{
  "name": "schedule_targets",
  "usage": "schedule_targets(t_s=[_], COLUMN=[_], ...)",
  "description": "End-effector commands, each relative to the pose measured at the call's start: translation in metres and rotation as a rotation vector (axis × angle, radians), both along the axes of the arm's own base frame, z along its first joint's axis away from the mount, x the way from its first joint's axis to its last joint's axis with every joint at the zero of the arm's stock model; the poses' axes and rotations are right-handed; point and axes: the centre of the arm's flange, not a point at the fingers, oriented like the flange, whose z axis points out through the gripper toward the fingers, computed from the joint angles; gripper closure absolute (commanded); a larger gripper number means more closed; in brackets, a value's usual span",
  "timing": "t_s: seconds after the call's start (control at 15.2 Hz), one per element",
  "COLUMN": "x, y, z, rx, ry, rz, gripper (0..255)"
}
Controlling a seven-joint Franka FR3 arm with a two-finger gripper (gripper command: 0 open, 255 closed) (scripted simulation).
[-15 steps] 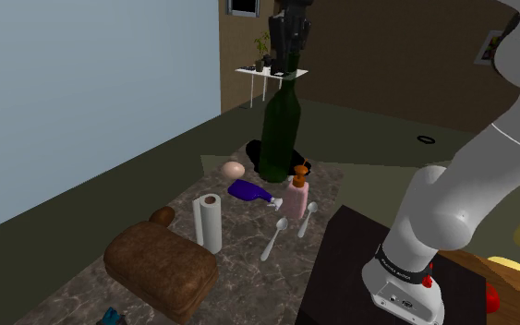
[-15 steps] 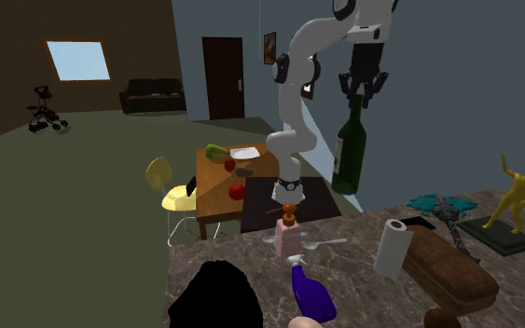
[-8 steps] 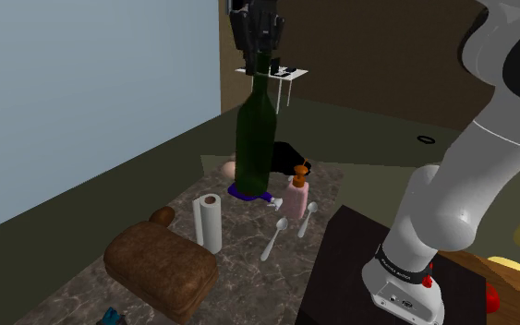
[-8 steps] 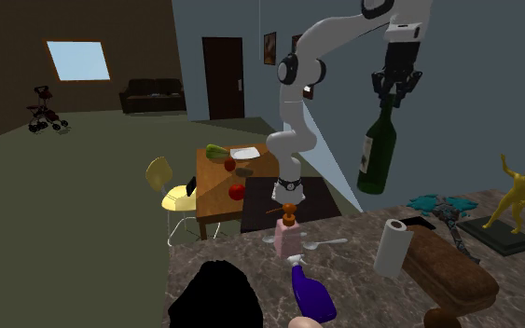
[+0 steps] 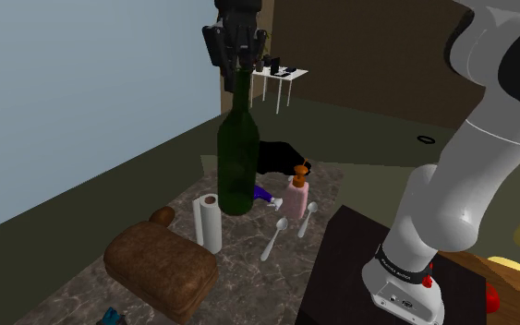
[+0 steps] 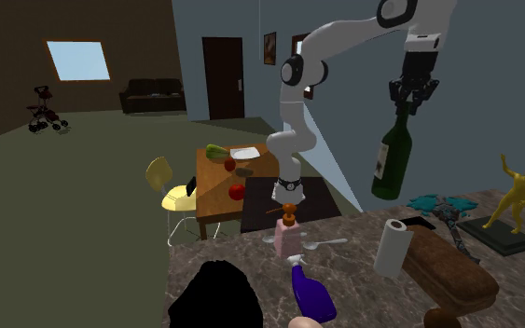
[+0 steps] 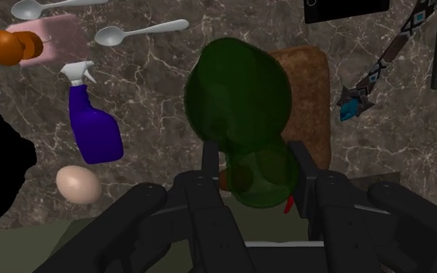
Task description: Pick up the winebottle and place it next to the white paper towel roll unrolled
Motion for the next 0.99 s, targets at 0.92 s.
schedule_targets(t_s=[0.92], x=[0.0], y=[0.001], z=[-0.085], rx=[0.0], ry=[-0.001], rz=[0.0], gripper=[255])
